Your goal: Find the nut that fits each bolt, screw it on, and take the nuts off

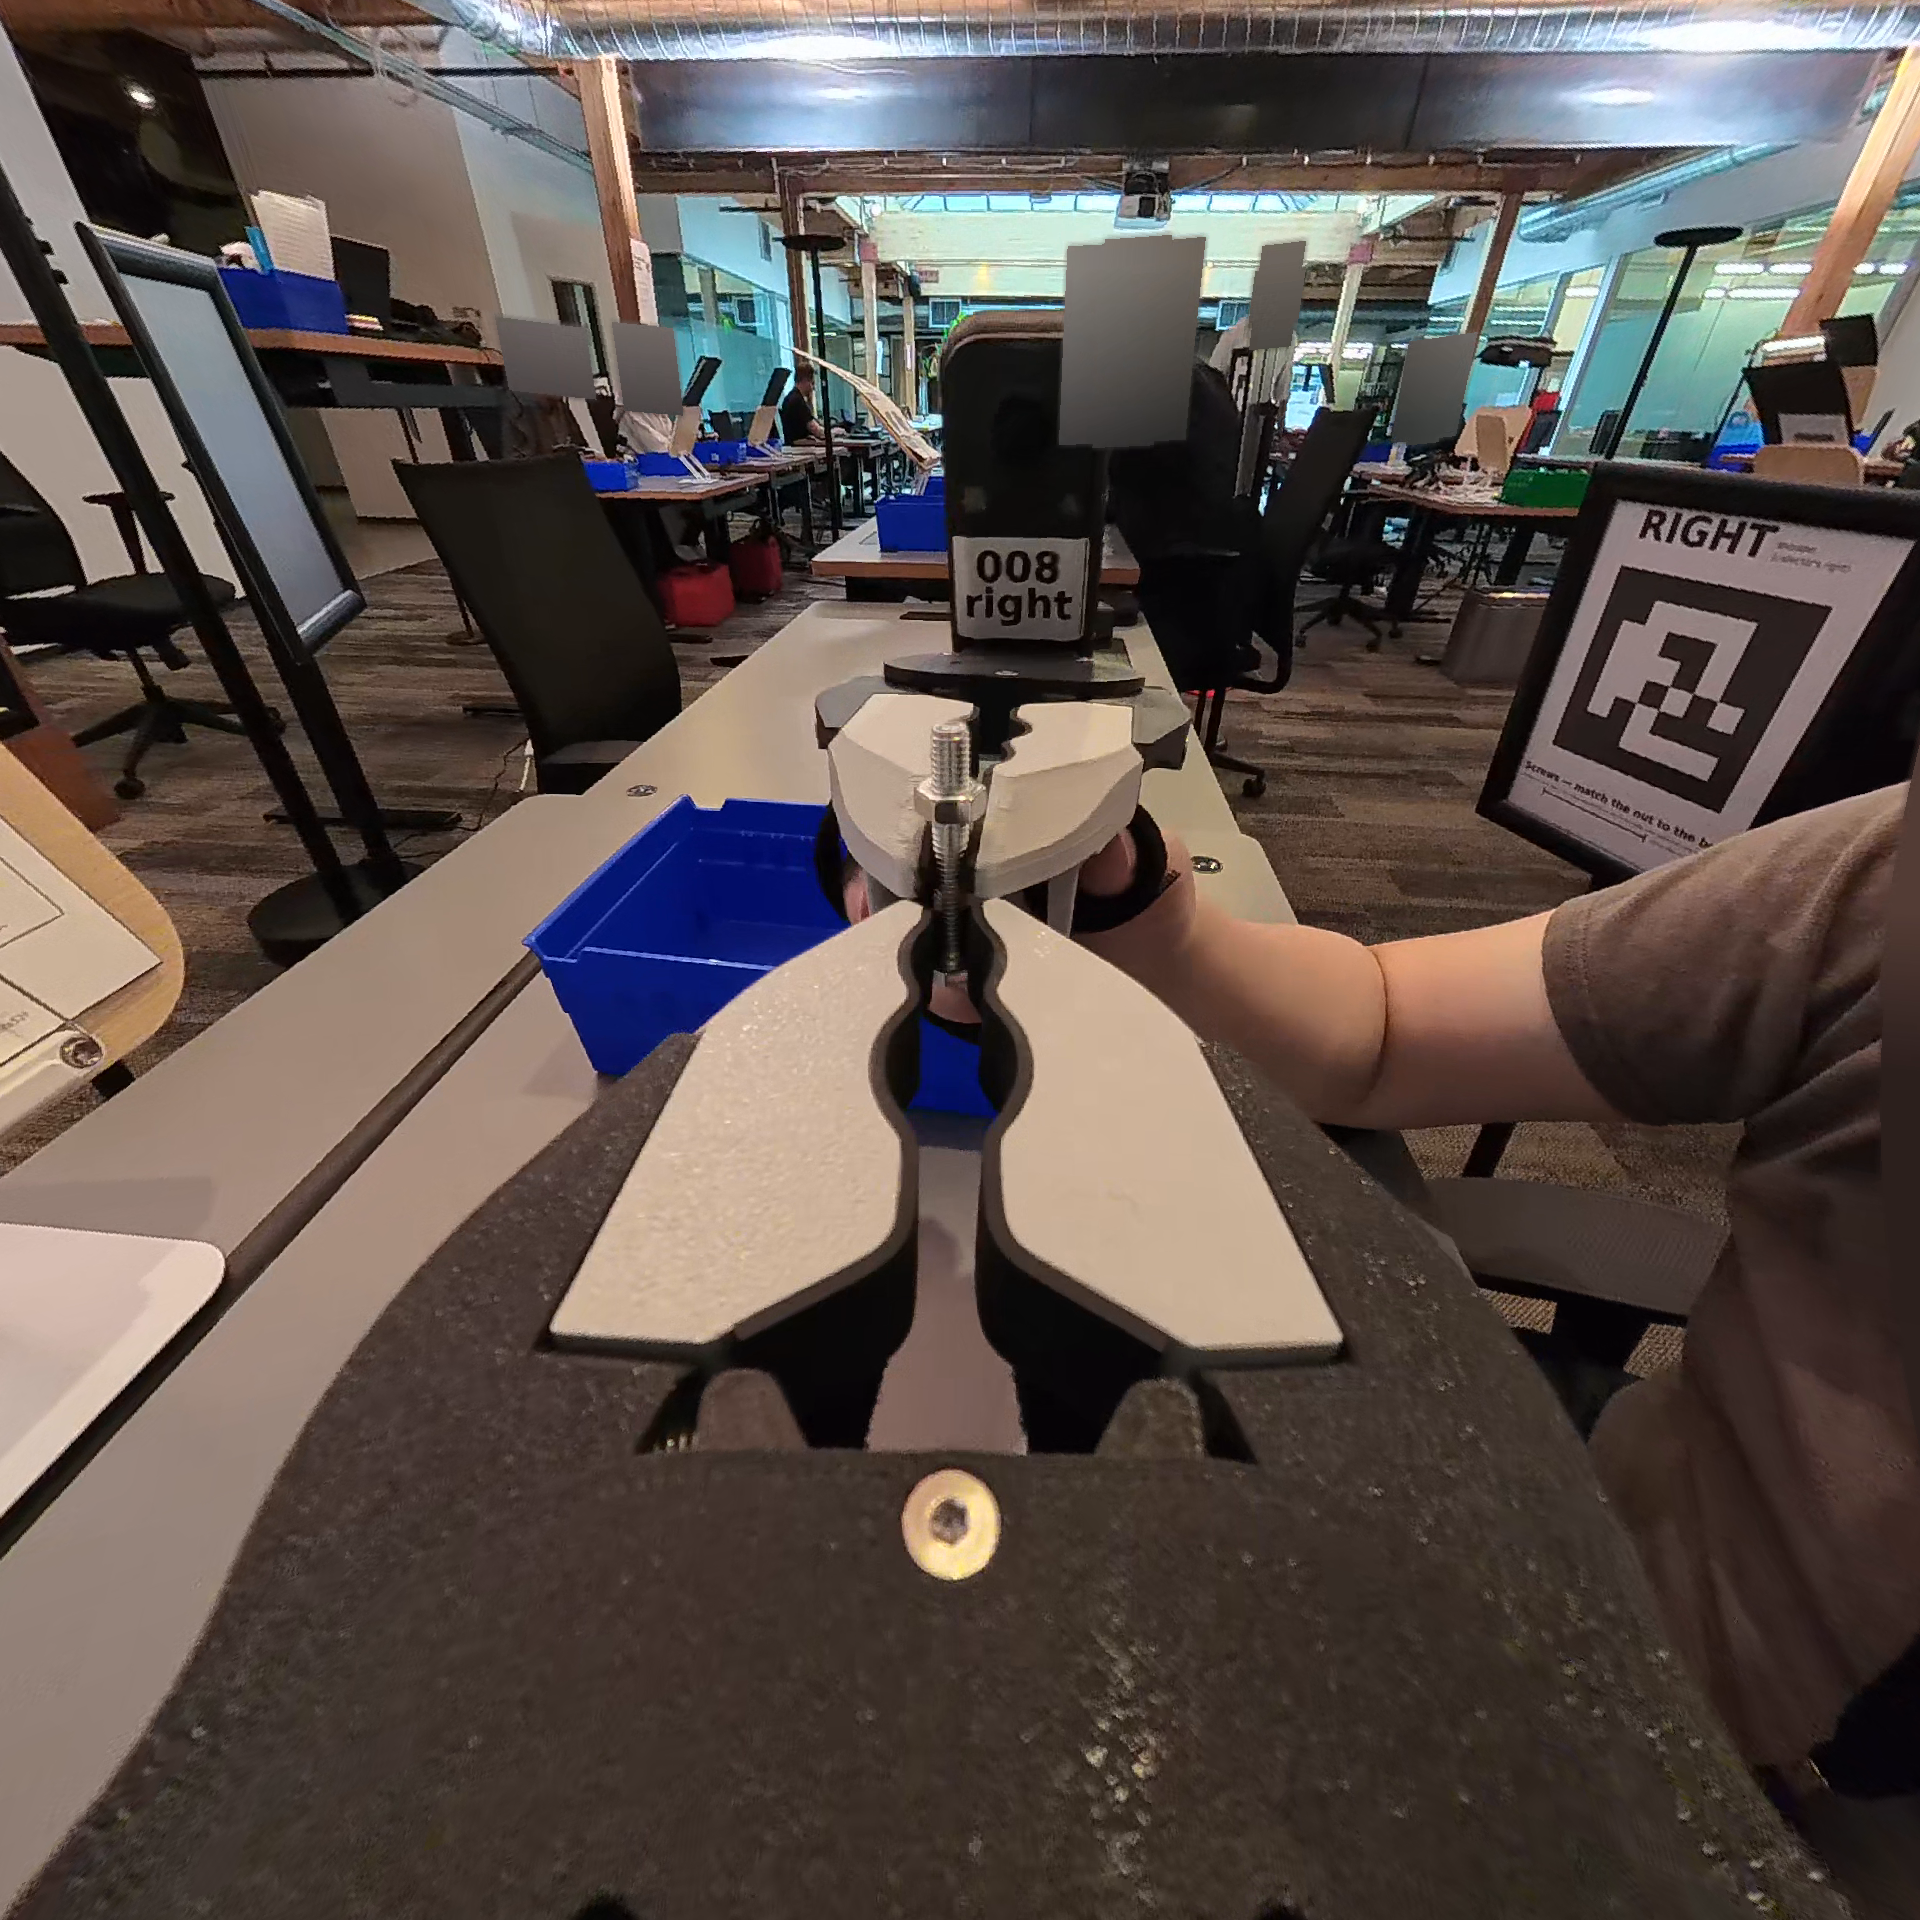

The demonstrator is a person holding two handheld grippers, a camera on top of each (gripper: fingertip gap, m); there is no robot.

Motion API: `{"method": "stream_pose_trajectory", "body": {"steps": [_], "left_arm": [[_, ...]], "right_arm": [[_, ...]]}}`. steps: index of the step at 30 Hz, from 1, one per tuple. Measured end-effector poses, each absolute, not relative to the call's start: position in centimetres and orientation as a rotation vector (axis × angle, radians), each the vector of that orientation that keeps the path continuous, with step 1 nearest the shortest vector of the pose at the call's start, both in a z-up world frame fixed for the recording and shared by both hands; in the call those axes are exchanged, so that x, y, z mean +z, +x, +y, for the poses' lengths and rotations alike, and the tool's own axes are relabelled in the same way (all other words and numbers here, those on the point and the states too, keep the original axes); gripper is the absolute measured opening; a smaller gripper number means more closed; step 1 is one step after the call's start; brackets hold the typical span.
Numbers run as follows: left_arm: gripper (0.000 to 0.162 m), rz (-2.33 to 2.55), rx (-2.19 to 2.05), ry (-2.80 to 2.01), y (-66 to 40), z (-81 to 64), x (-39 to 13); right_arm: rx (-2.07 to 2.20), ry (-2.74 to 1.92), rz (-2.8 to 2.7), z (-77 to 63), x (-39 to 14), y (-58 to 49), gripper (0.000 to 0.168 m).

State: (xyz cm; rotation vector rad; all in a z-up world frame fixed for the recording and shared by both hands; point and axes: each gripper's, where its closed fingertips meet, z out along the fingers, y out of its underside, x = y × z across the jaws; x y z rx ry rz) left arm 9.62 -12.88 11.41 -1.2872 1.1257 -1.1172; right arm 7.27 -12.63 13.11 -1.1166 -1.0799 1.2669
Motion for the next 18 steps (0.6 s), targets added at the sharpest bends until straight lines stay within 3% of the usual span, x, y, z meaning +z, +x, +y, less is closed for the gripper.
{"method": "stream_pose_trajectory", "body": {"steps": [2, 6, 9, 18], "left_arm": [[0.005, 1.128, -1.119, -1.274, 9.7, -13.0, 11.5], [0.034, 1.139, -1.094, -1.314, 9.6, -12.9, 11.3], [0.037, 1.119, -1.022, -1.347, 8.6, -12.2, 11.6], [0.031, 0.969, -0.843, -1.462, 2.9, -9.6, 13.1]], "right_arm": [[1.256, -1.125, -1.087, -12.7, 13.1, 7.3, 0.006], [1.223, -1.162, -1.075, -12.0, 13.7, 8.4, 0.006], [1.076, -1.385, -1.108, -9.9, 12.9, 12.0, 0.006], [0.399, -2.621, -0.517, -1.2, -4.4, 33.6, 0.006]]}}
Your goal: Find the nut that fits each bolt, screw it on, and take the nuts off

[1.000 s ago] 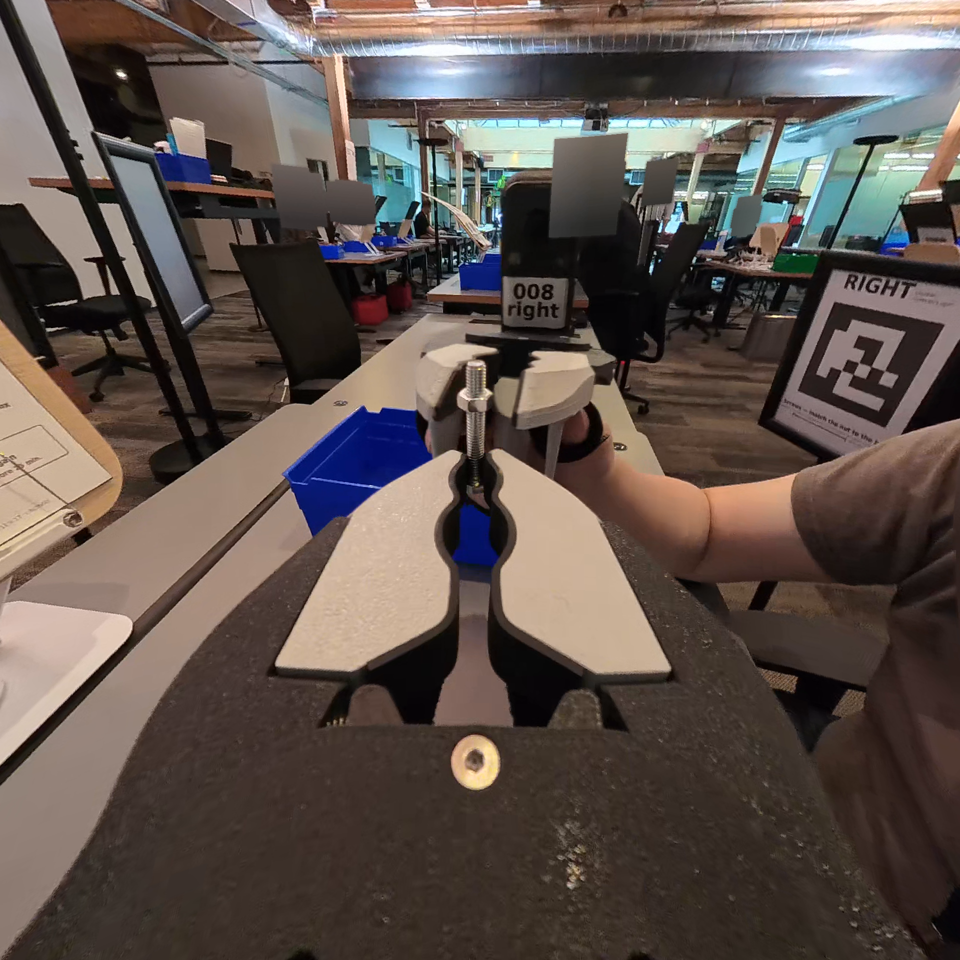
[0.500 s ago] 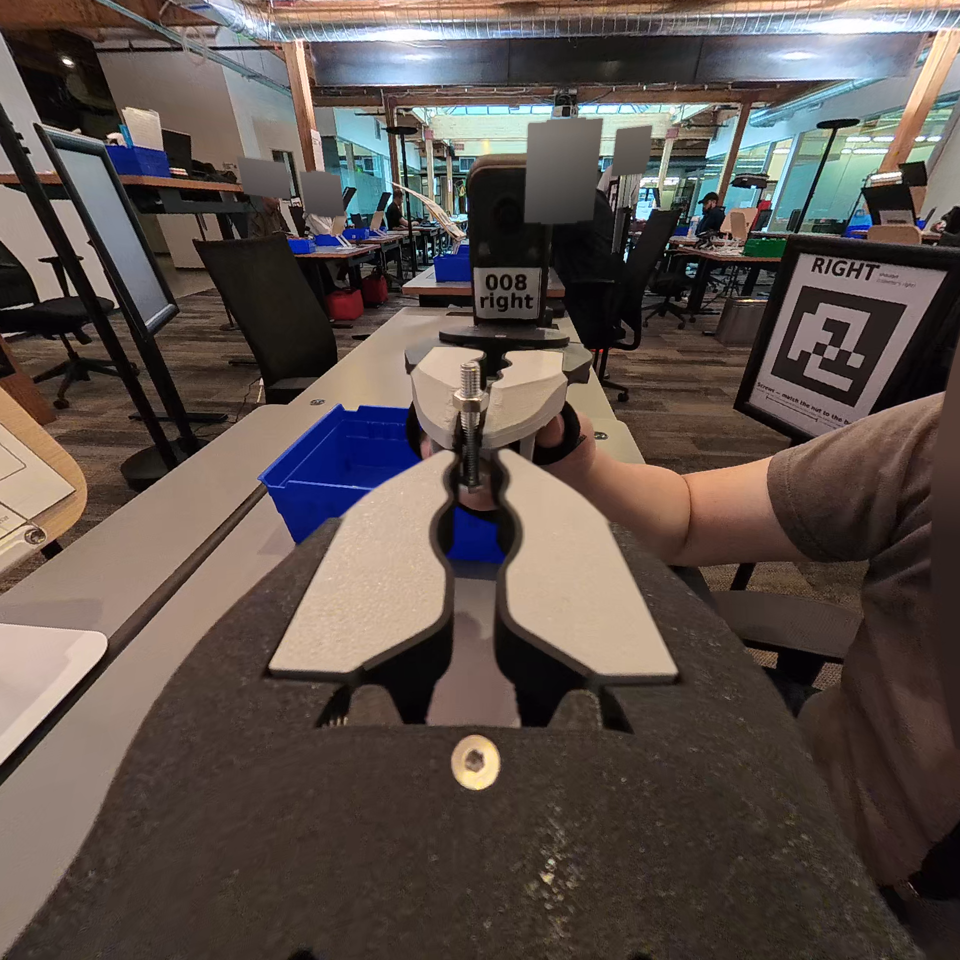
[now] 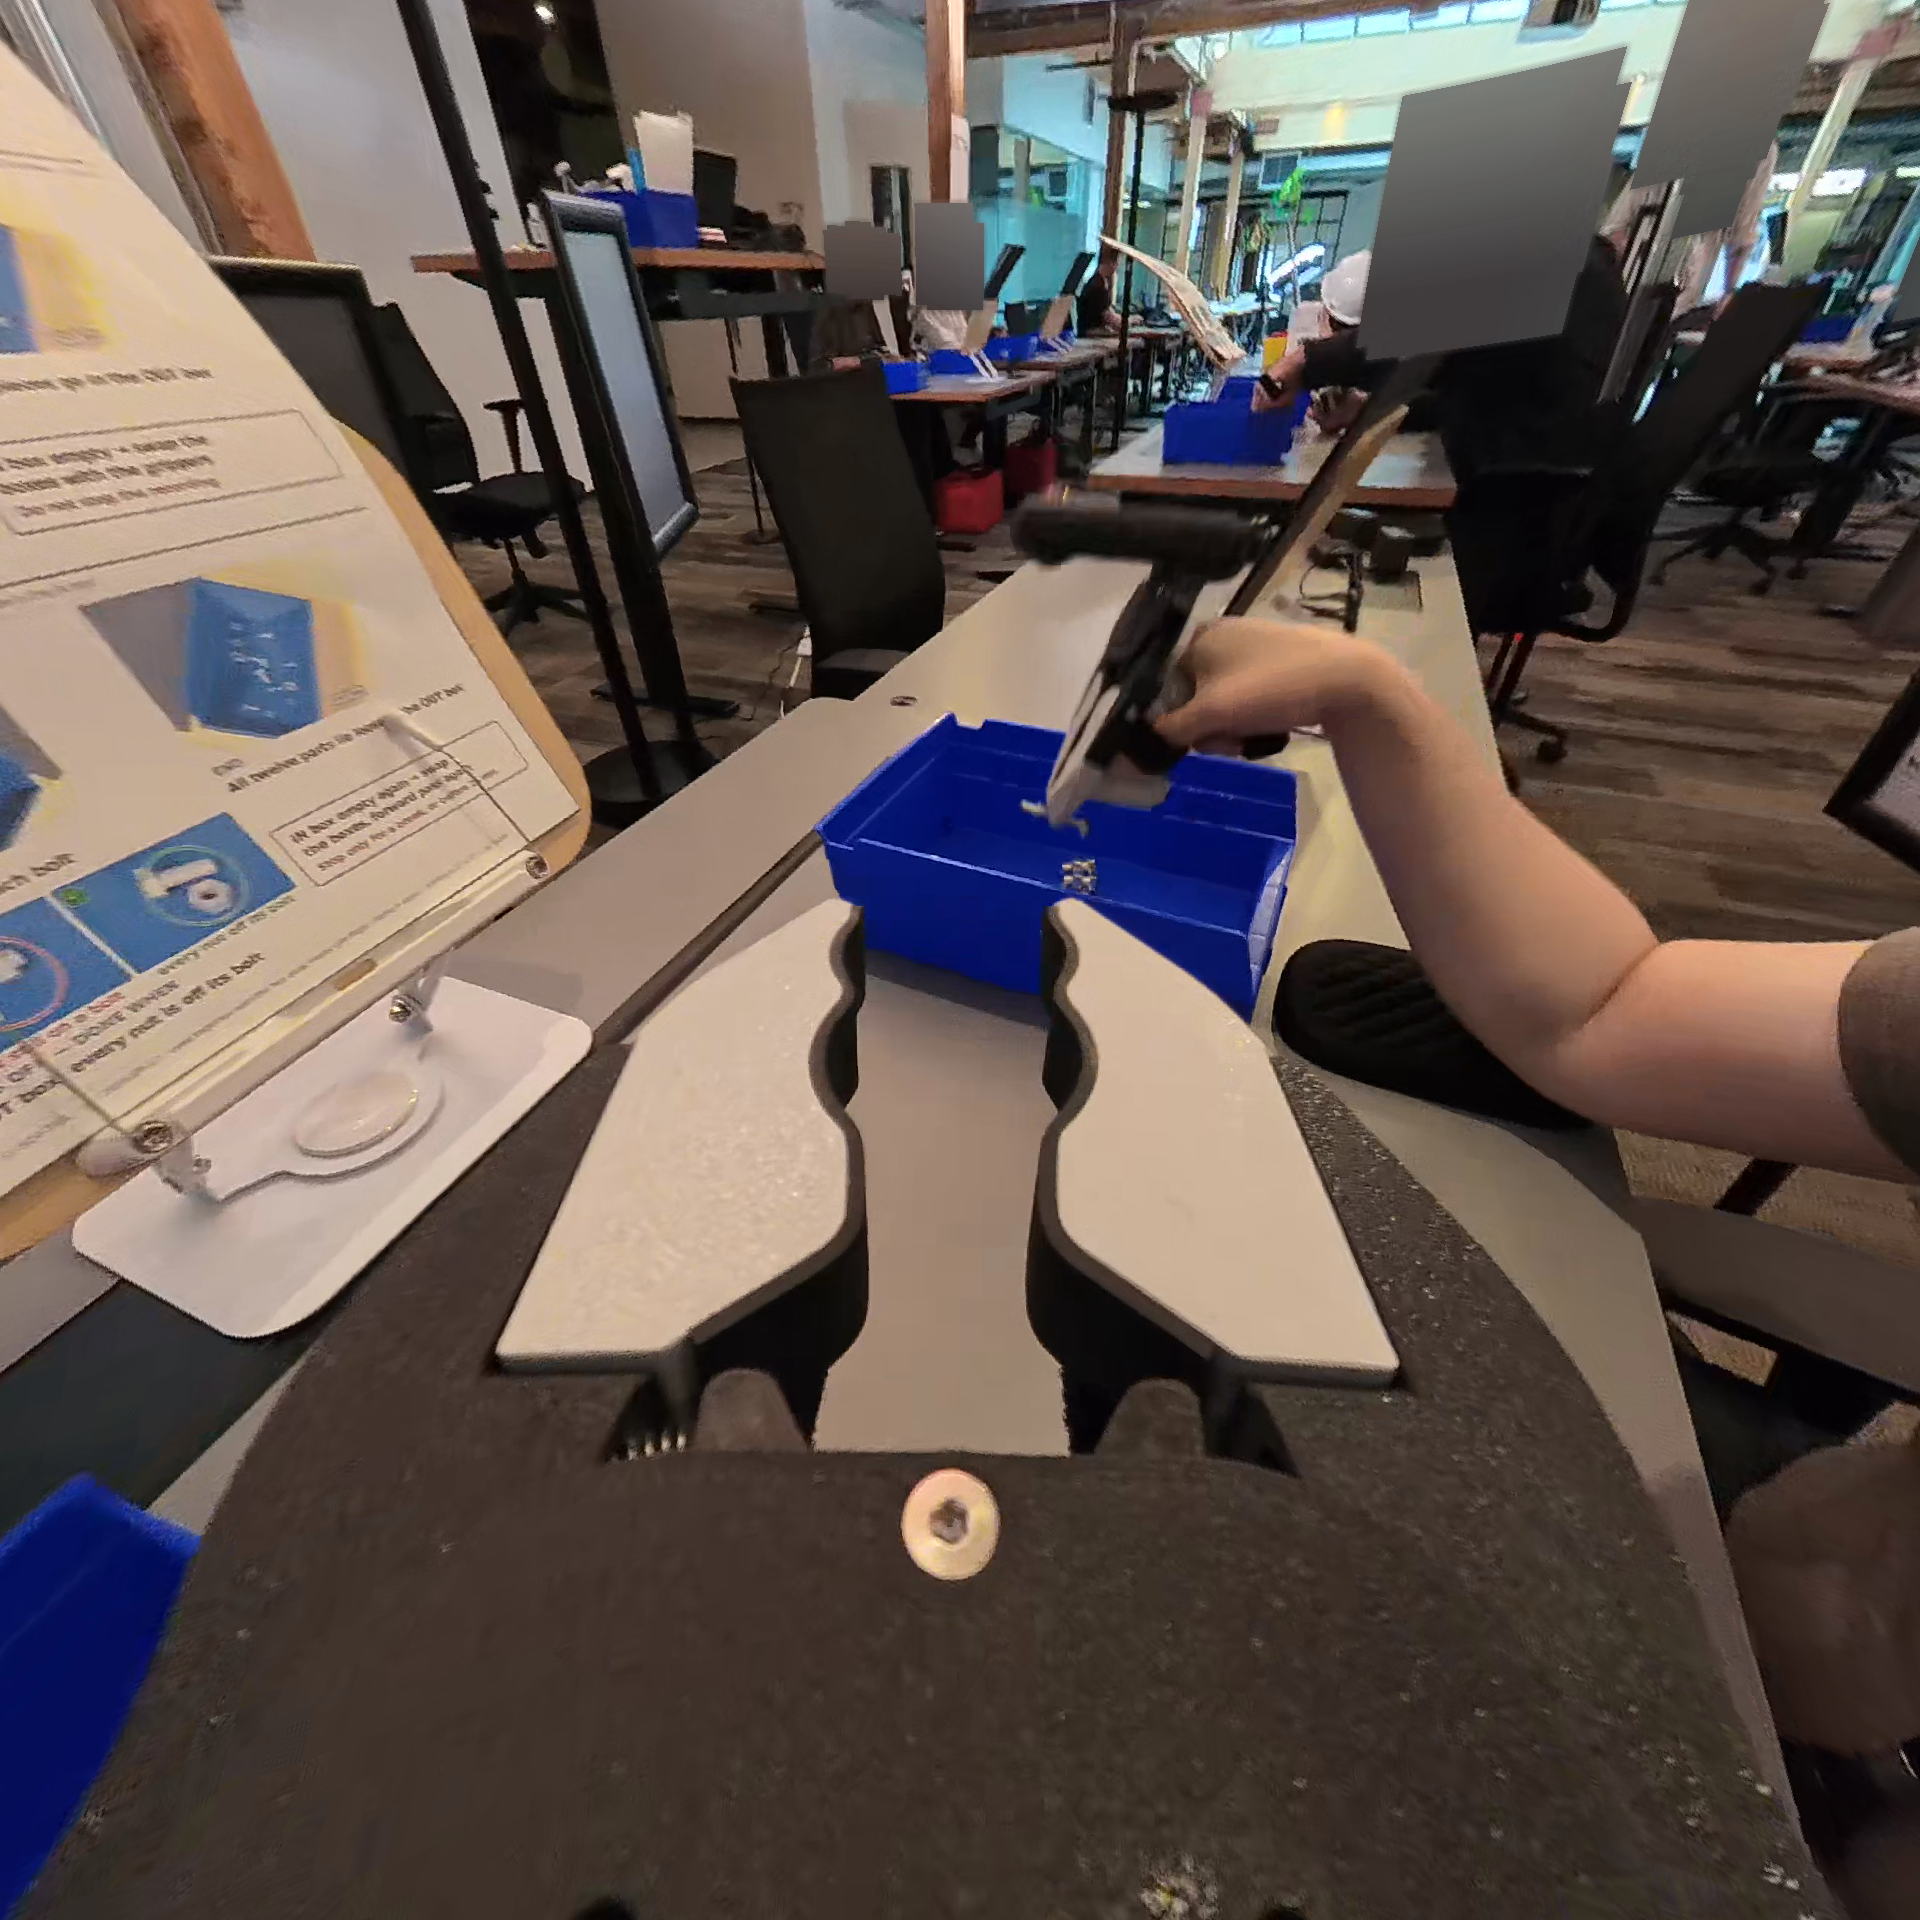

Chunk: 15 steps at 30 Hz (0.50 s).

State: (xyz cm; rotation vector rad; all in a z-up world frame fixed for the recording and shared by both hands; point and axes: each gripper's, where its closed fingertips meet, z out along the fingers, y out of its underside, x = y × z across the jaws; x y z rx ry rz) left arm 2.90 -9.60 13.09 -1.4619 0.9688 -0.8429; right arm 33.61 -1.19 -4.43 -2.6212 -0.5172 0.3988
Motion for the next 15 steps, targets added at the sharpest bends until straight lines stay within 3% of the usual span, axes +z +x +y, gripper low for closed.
{"method": "stream_pose_trajectory", "body": {"steps": [8, 15], "left_arm": [[0.030, 0.942, -0.808, -1.473, 1.2, -9.5, 13.6], [0.029, 0.947, -0.787, -1.538, 1.0, -9.0, 12.6]], "right_arm": [[0.440, -2.926, -0.448, -0.6, -12.9, 33.9, 0.006], [0.347, -3.022, -0.421, -0.5, -15.2, 34.8, 0.007]]}}
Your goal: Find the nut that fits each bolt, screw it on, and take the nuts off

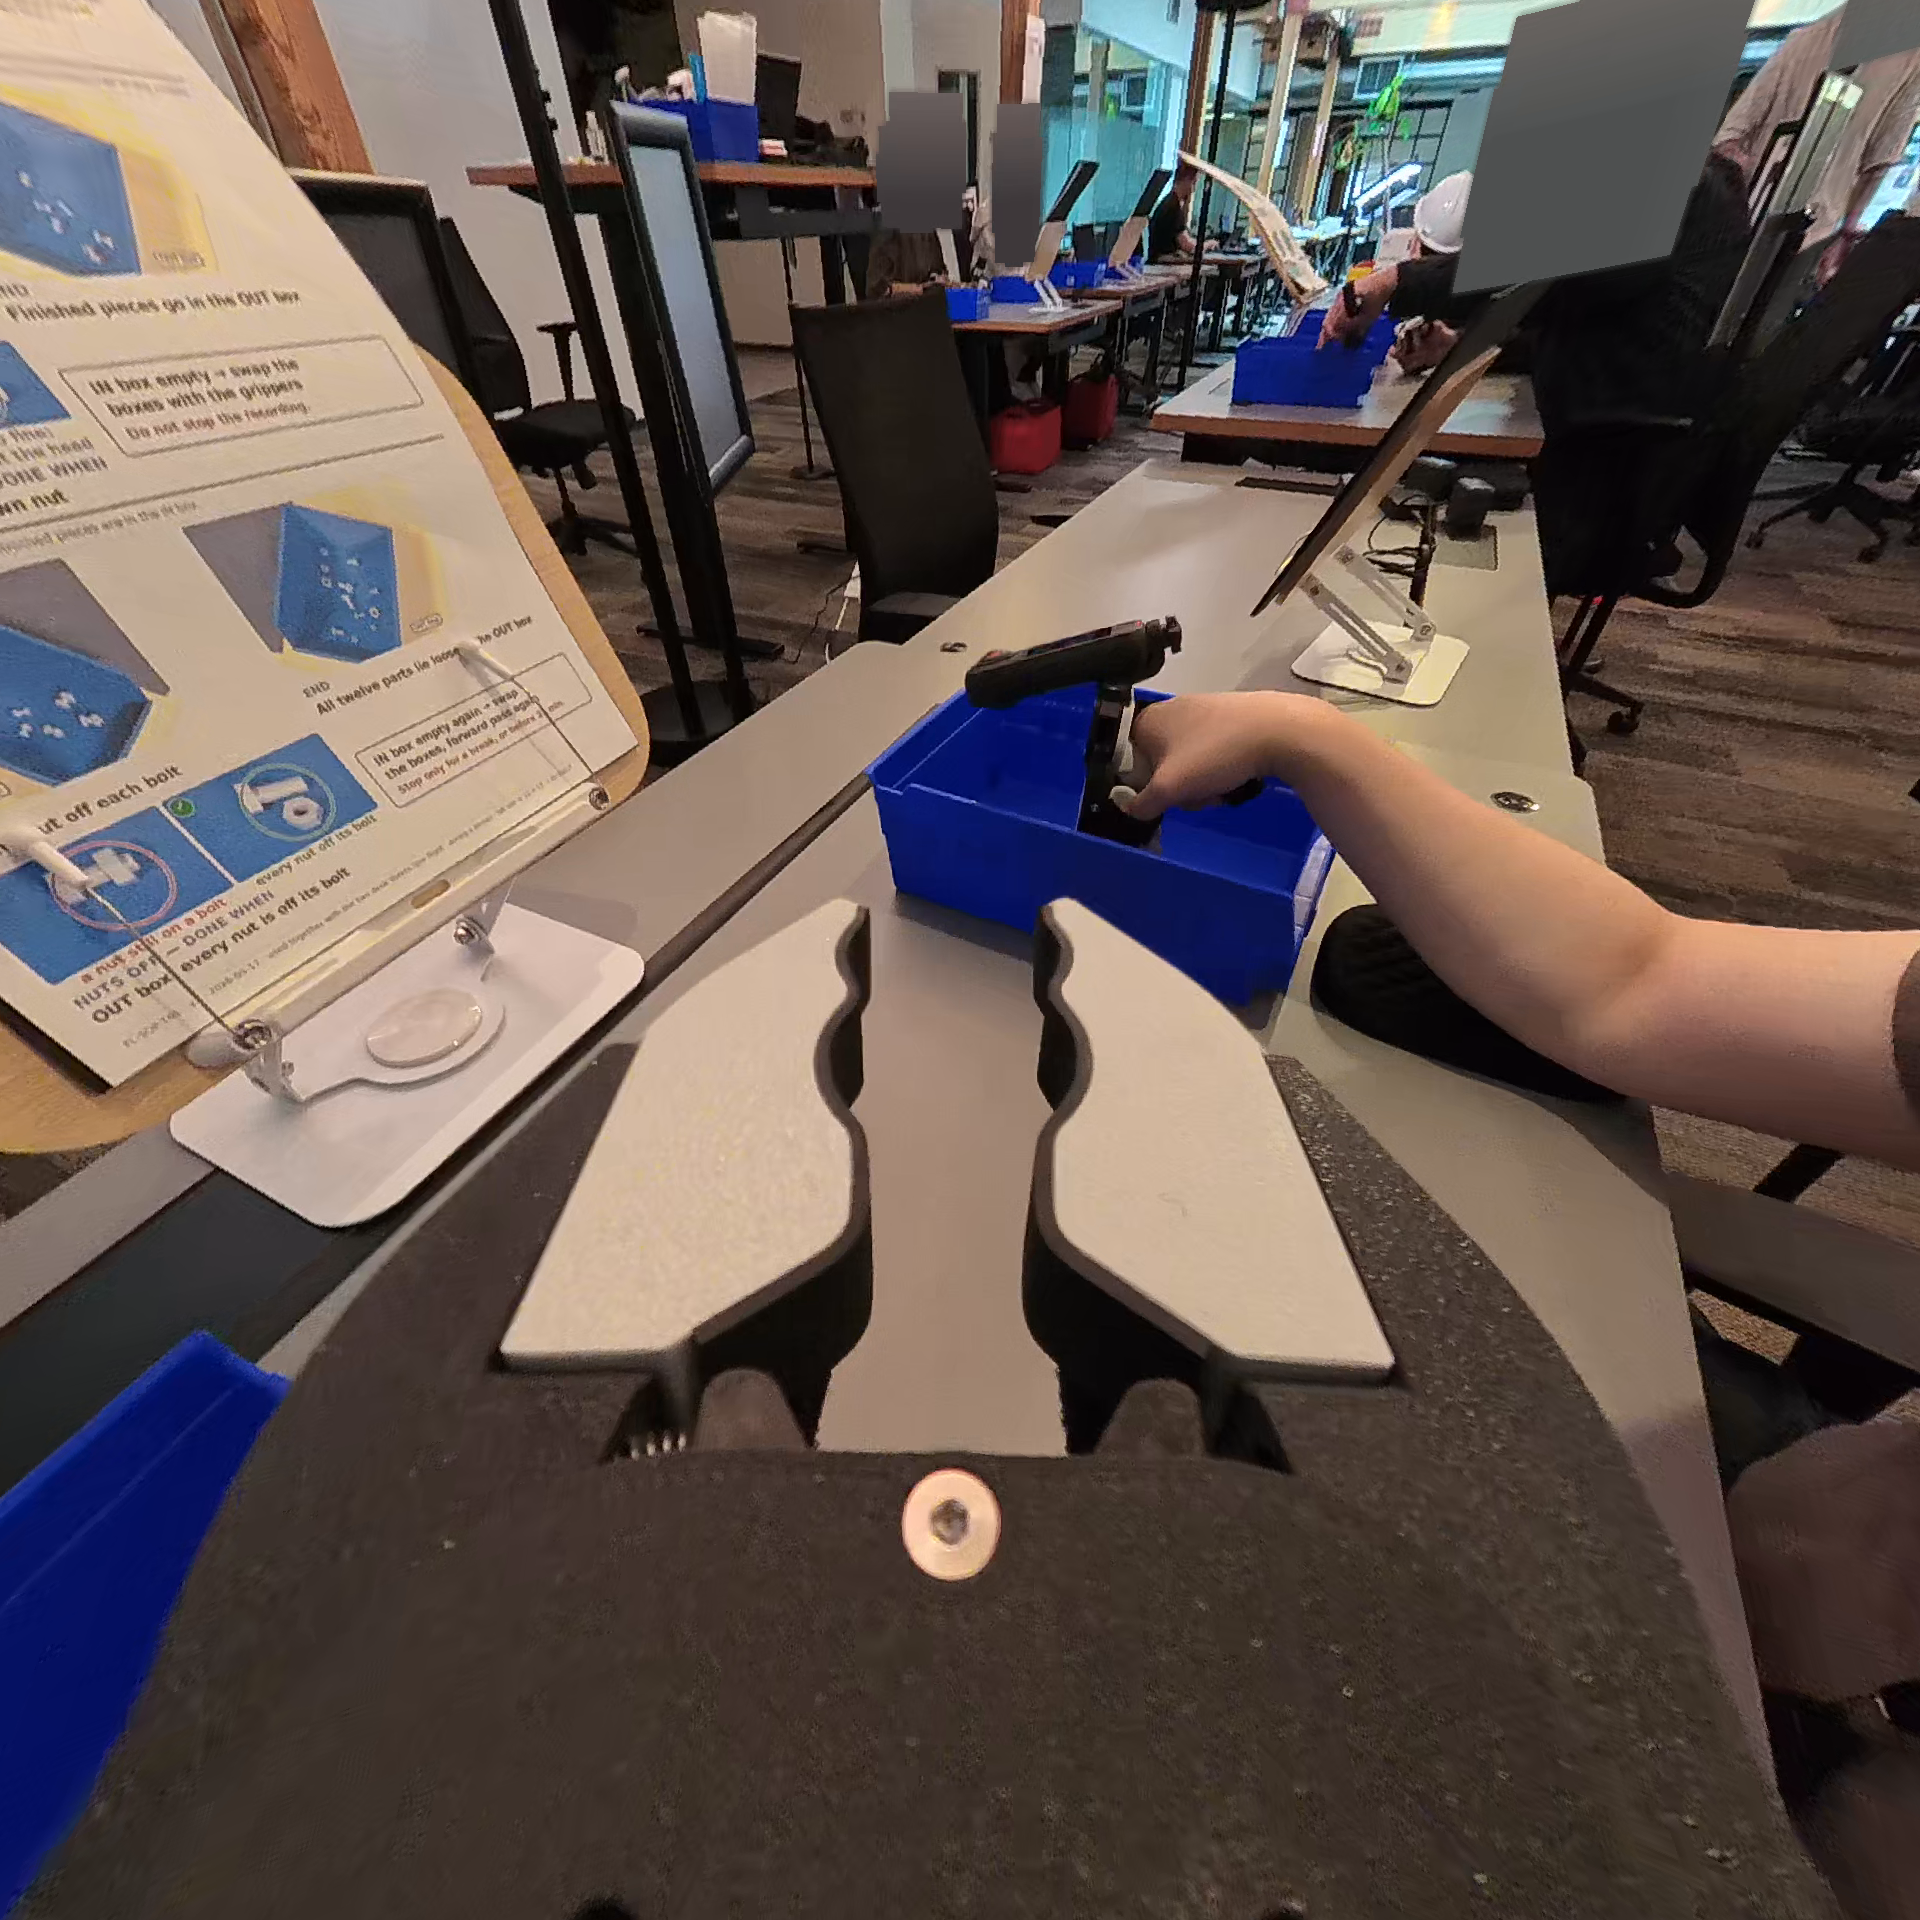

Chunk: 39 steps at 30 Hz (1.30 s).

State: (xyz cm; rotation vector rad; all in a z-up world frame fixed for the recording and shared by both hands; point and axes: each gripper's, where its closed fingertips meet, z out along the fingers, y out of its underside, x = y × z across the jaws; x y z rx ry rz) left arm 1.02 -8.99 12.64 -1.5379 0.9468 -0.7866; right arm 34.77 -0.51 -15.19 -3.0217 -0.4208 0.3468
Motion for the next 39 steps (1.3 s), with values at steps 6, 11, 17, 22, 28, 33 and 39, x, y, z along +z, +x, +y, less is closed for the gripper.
{"method": "stream_pose_trajectory", "body": {"steps": [6, 11, 17, 22, 28, 33, 39], "left_arm": [[0.028, 0.936, -0.805, -1.562, 0.9, -8.7, 12.3], [0.027, 0.935, -0.806, -1.568, 0.7, -8.7, 12.3], [0.027, 0.909, -0.773, -1.565, -0.5, -8.4, 12.7], [0.027, 0.723, -0.541, -1.652, -6.8, -6.4, 13.2], [0.021, 0.494, -0.218, -1.987, -15.5, -5.5, 9.4], [0.026, 0.212, 0.063, -2.202, -23.4, -5.2, 6.1], [0.037, 0.030, 0.138, -2.423, -27.9, -6.5, 2.1]], "right_arm": [[0.314, -3.026, -0.424, -0.1, -15.6, 35.0, 0.007], [0.347, -3.035, -0.377, -0.1, -15.7, 34.9, 0.016], [0.298, -2.925, -0.424, 0.5, -12.5, 35.1, 0.020], [0.199, -2.594, -0.358, 1.2, -4.0, 38.2, 0.022], [0.033, -2.526, -0.127, -1.5, -1.1, 46.3, 0.040], [0.078, -2.661, 0.012, -2.5, -5.0, 50.1, 0.043], [0.208, -2.801, 0.035, -2.8, -8.9, 50.0, 0.019]]}}
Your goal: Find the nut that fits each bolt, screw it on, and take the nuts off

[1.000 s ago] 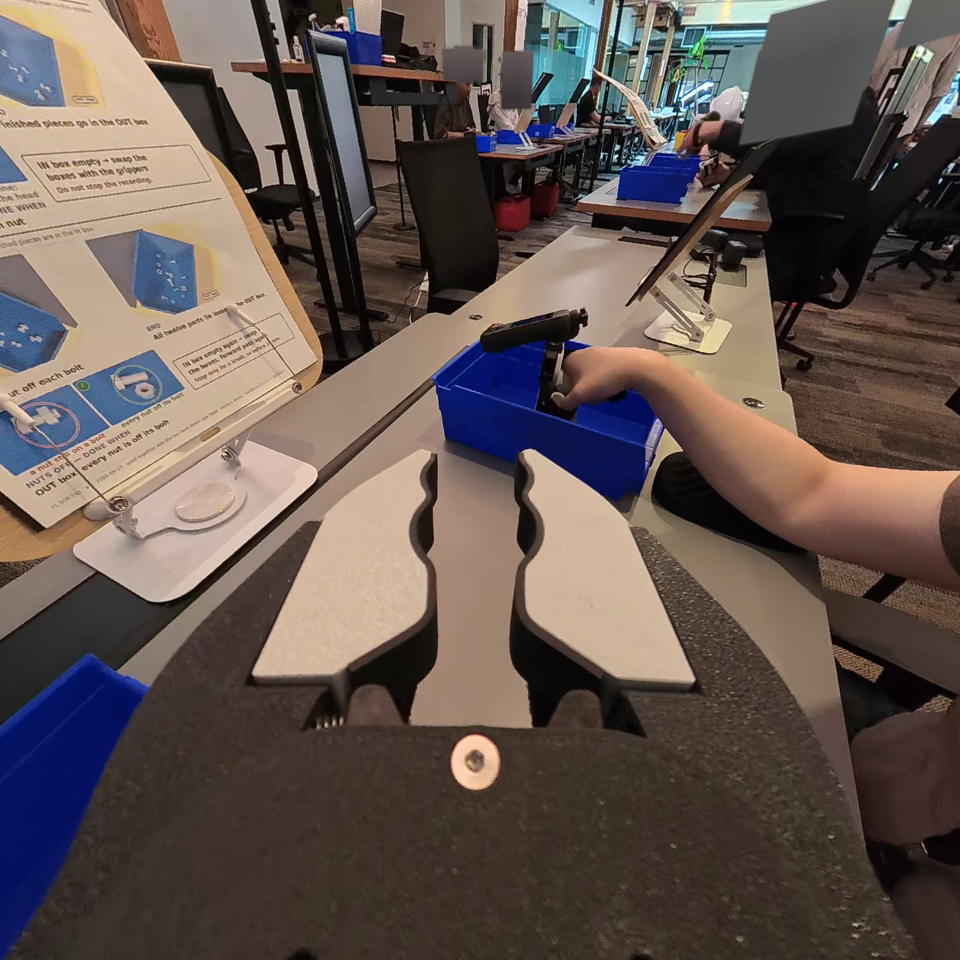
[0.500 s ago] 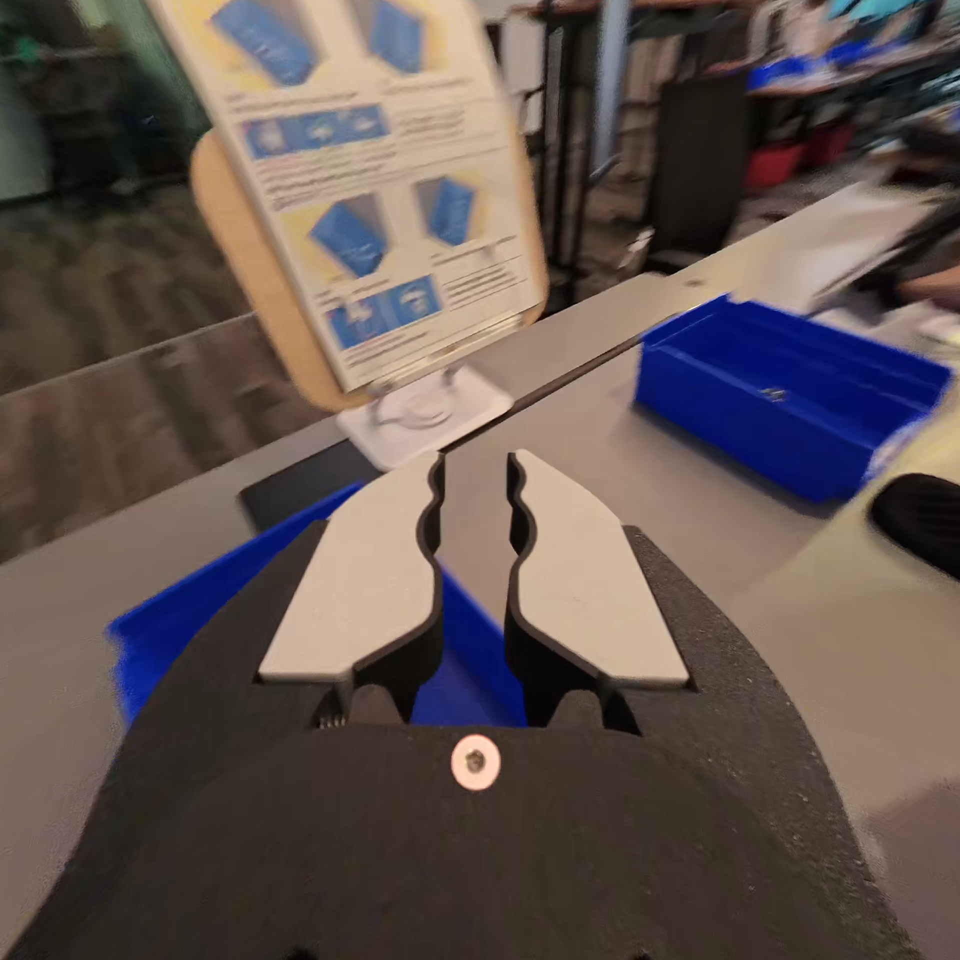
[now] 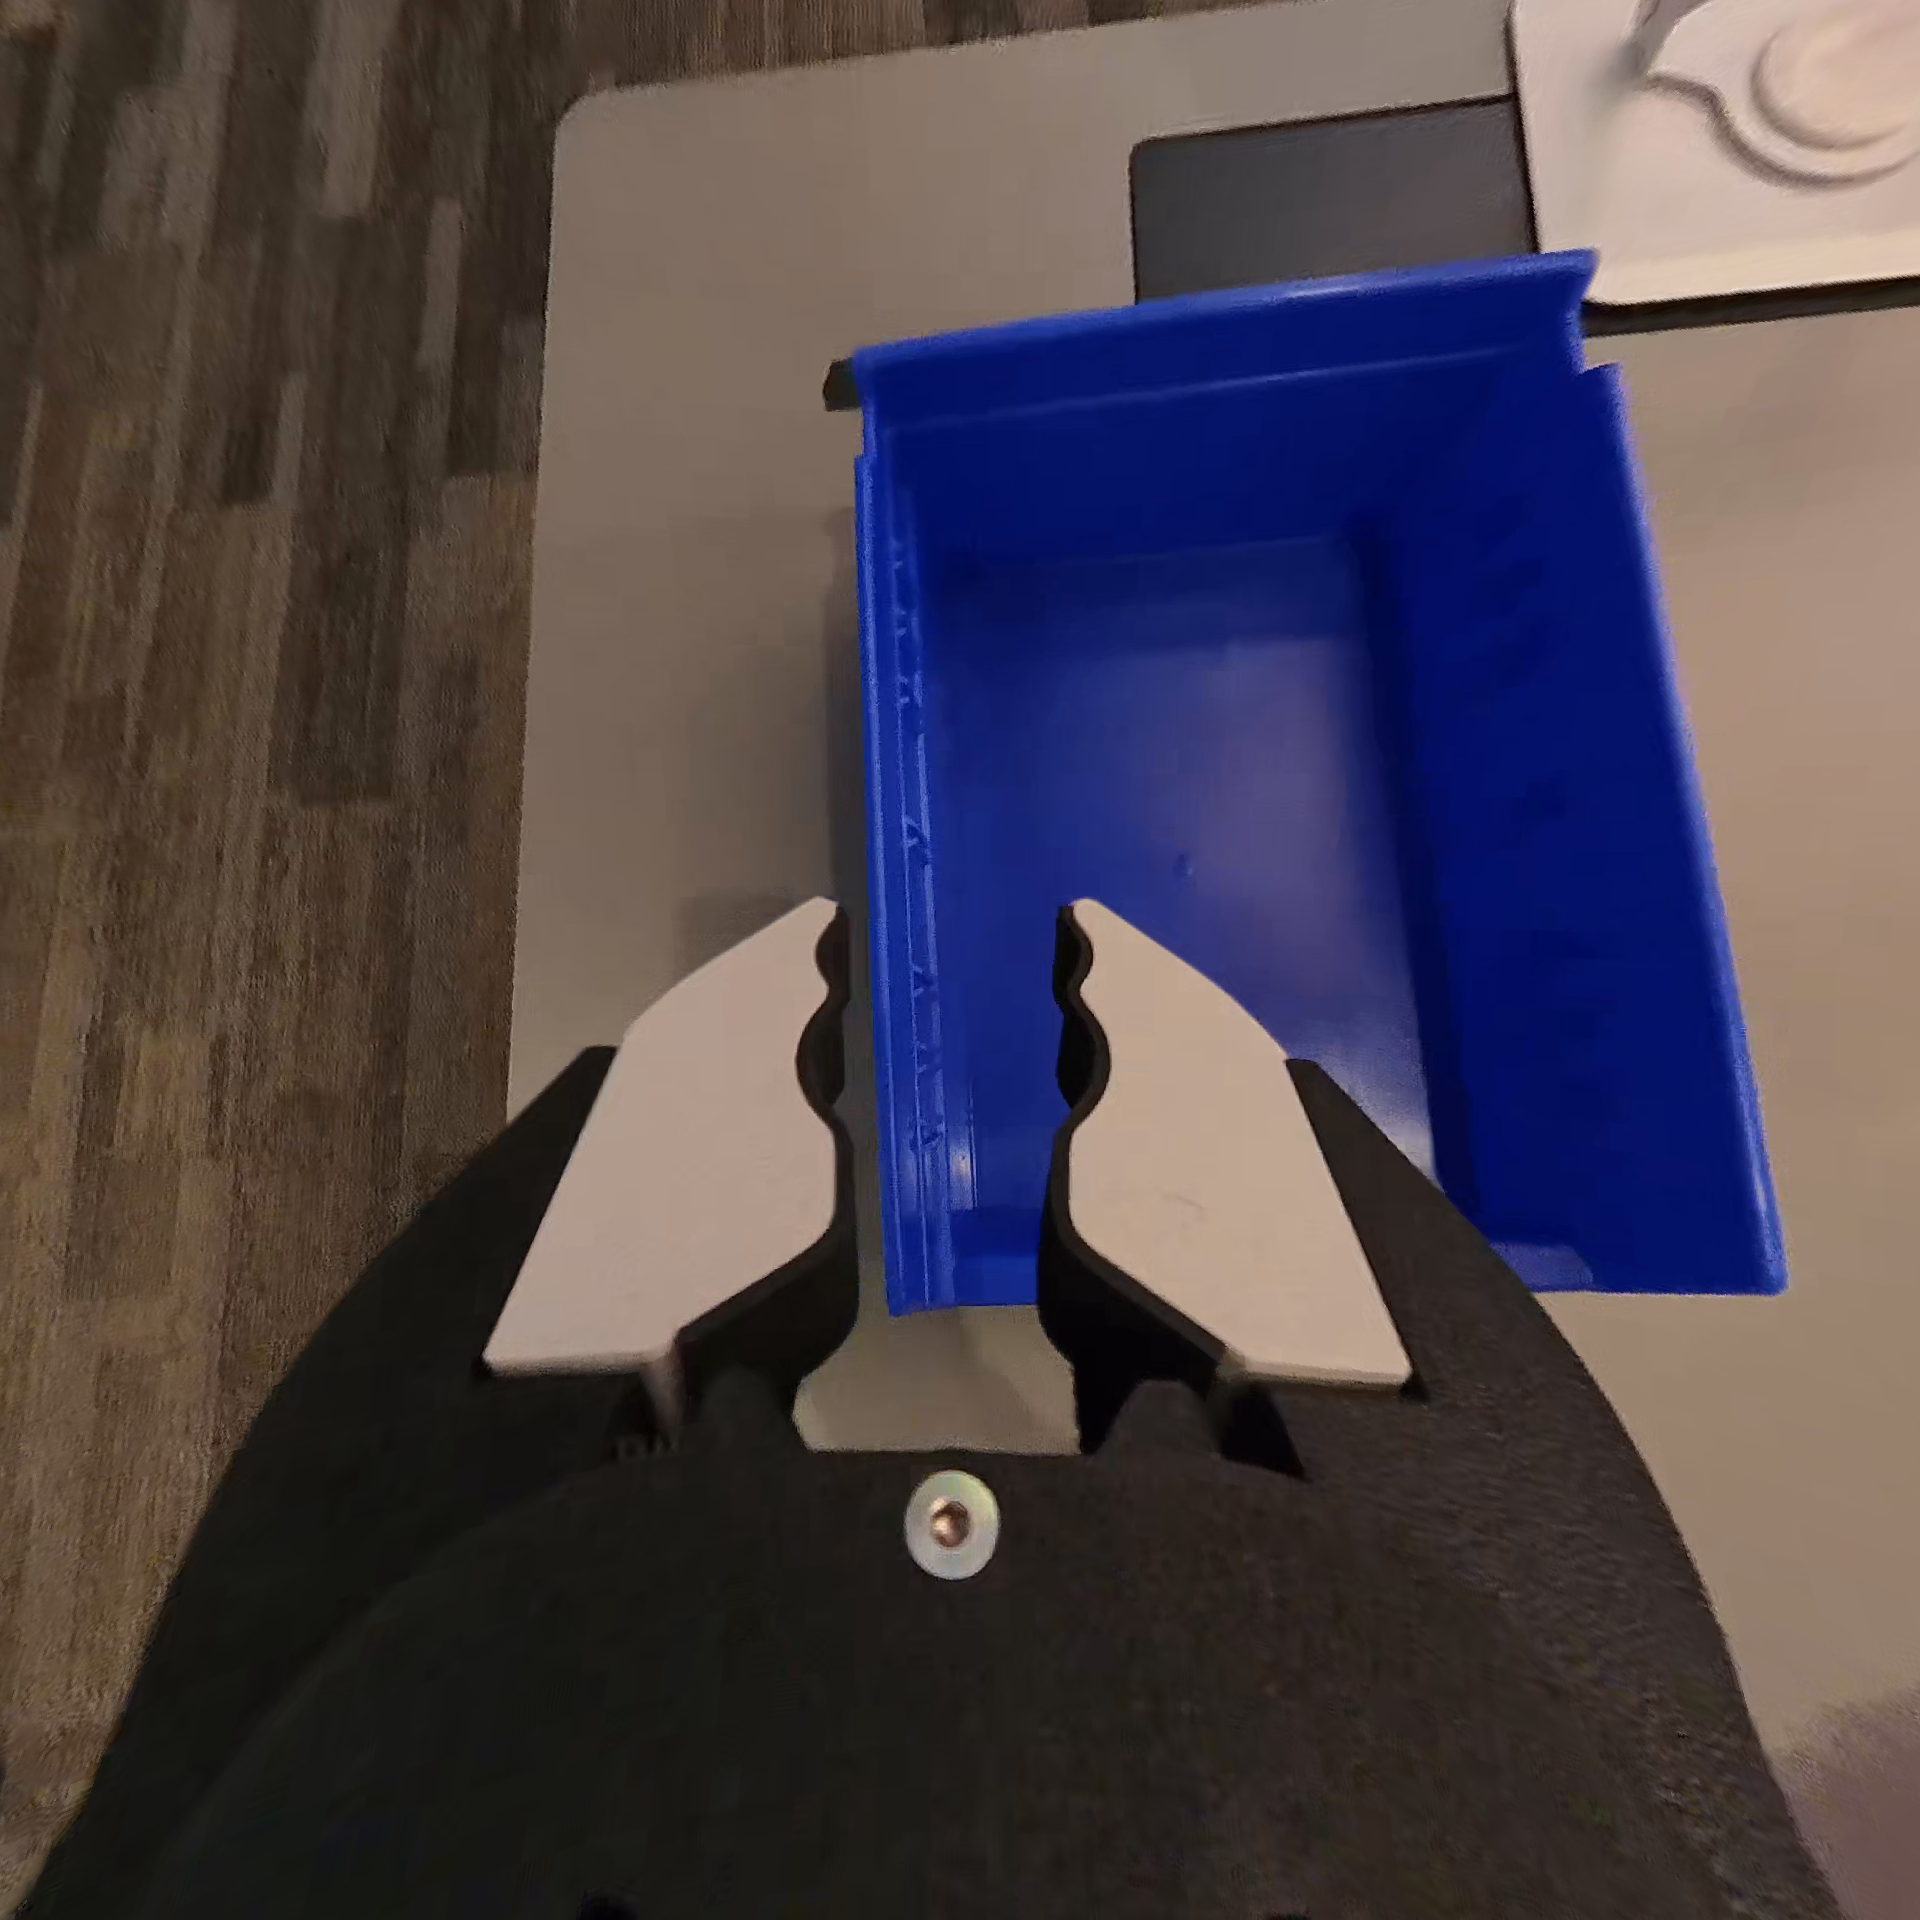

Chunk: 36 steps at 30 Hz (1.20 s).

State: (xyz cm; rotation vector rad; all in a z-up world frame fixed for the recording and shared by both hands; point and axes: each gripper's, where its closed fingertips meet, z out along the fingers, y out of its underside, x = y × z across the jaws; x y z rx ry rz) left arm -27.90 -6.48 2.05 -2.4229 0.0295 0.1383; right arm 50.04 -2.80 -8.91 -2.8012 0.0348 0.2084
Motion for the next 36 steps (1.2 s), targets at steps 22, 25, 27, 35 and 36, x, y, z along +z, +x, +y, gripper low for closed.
{"method": "stream_pose_trajectory", "body": {"steps": [22, 25, 27, 35, 36], "left_arm": [[0.006, -0.109, -0.156, -2.818, -30.1, -5.2, -9.6], [0.004, -0.103, -0.106, -2.852, -30.0, -4.9, -10.4], [0.003, -0.054, -0.094, -2.872, -29.2, -4.9, -10.4], [0.006, 0.303, -0.059, -2.919, -21.3, -3.7, -10.5], [0.006, 0.339, -0.064, -2.908, -20.1, -3.3, -10.5]], "right_arm": [[0.239, -2.924, 0.029, -3.4, -11.3, 49.9, 0.006], [0.267, -2.936, 0.015, -3.5, -11.3, 49.2, 0.006], [0.288, -2.952, -0.015, -3.5, -11.3, 48.3, 0.007], [0.275, -3.021, -0.152, -2.8, -11.3, 42.5, 0.007], [0.264, -3.020, -0.177, -2.6, -11.3, 41.7, 0.007]]}}
